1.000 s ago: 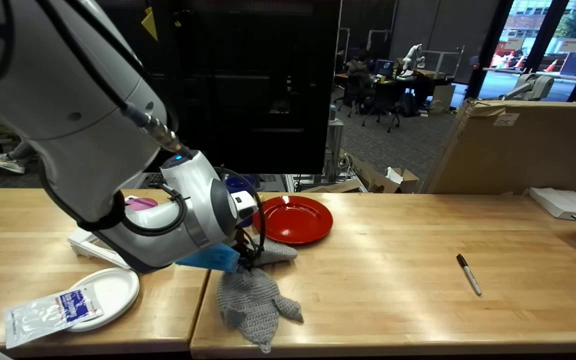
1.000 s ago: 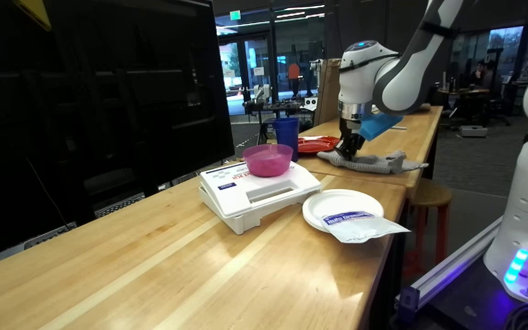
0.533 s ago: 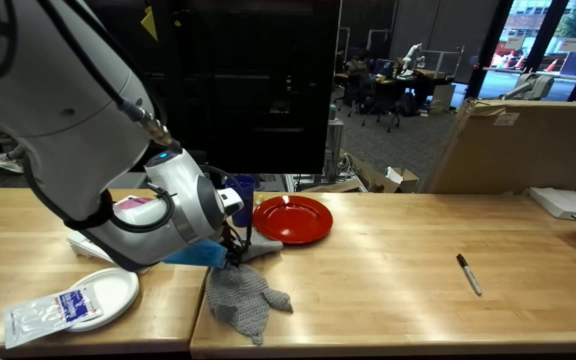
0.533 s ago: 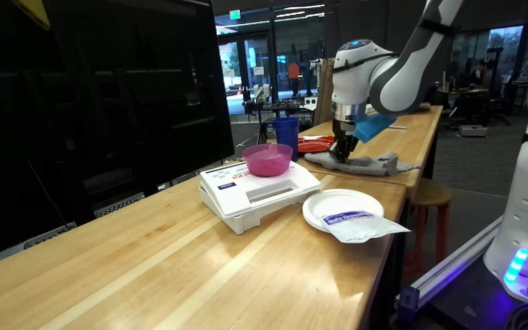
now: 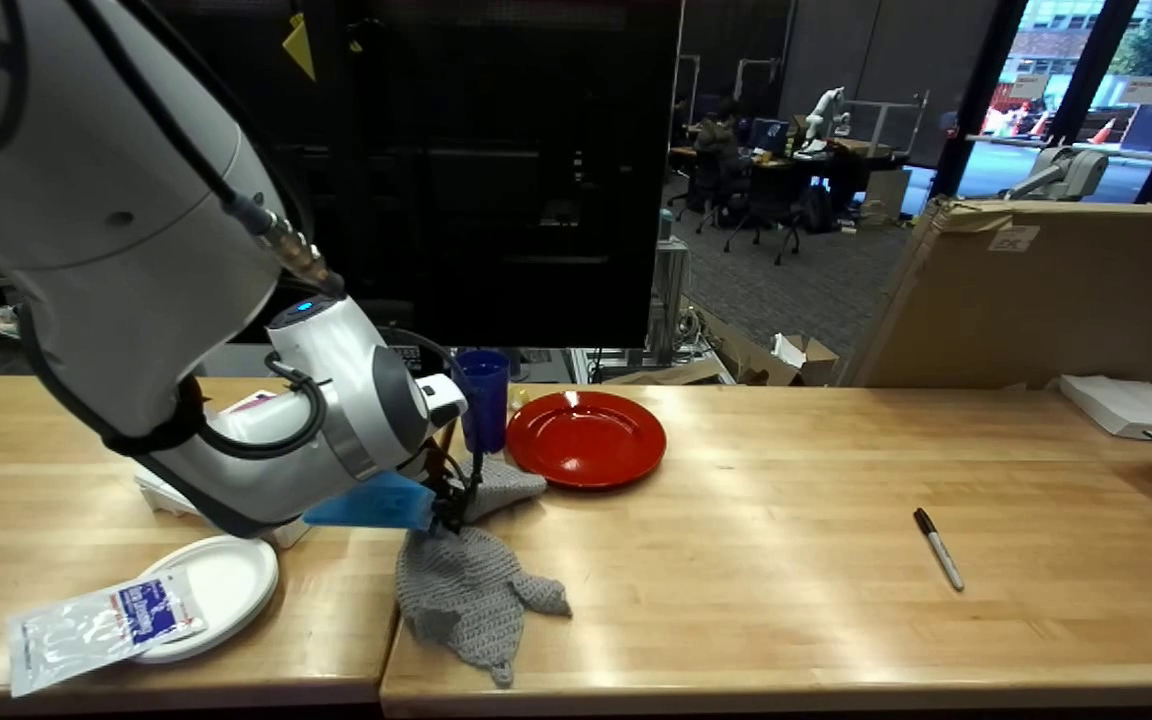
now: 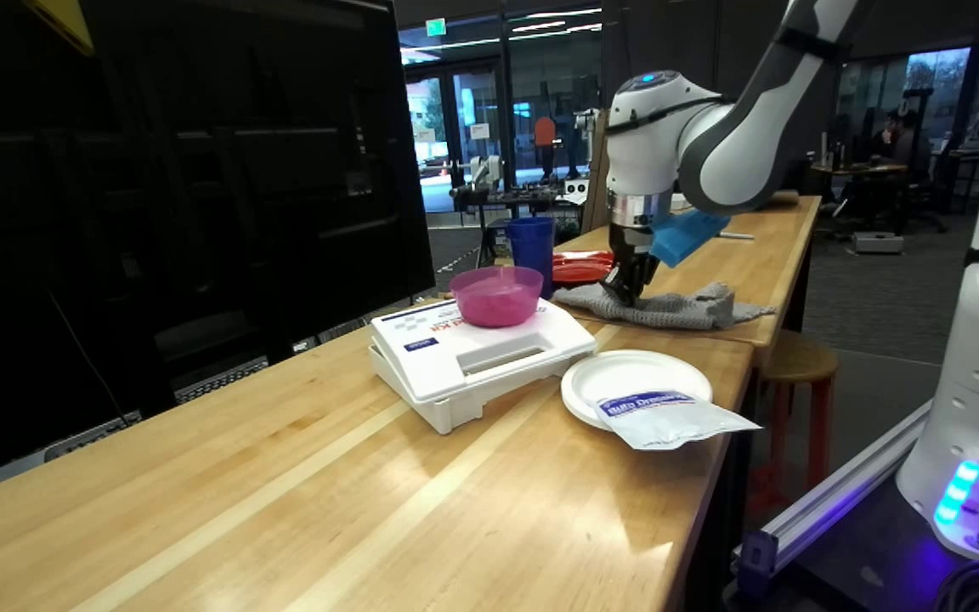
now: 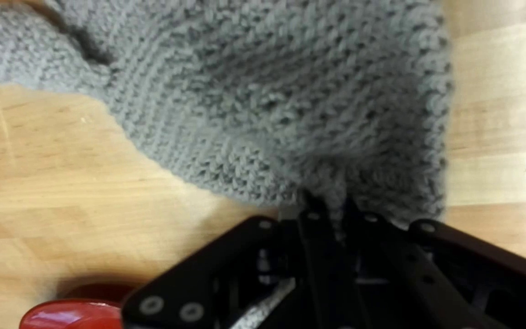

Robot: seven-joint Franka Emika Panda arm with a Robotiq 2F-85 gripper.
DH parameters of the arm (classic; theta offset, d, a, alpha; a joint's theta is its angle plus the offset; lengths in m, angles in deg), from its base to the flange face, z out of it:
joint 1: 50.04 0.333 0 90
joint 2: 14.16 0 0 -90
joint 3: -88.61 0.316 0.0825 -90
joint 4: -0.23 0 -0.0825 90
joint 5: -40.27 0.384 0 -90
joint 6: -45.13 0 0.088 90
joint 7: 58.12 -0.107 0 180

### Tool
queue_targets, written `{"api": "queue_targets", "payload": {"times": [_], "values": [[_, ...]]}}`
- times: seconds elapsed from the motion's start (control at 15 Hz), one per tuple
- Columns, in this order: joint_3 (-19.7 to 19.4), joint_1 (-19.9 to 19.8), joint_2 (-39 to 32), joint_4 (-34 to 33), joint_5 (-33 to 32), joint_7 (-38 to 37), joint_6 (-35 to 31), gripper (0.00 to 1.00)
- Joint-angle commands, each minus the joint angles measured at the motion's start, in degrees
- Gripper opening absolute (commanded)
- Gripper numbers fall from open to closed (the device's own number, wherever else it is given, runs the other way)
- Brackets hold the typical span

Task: Use the grey cloth to wipe the table

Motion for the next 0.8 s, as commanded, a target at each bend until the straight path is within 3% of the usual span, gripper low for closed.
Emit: {"api": "queue_targets", "payload": {"times": [0.0,0.73], "values": [[-1.9,3.7,-2.0,2.7,4.9,-0.8,1.9,0.02],[-9.1,9.5,0.5,2.3,20.0,1.3,4.9,0.02]]}}
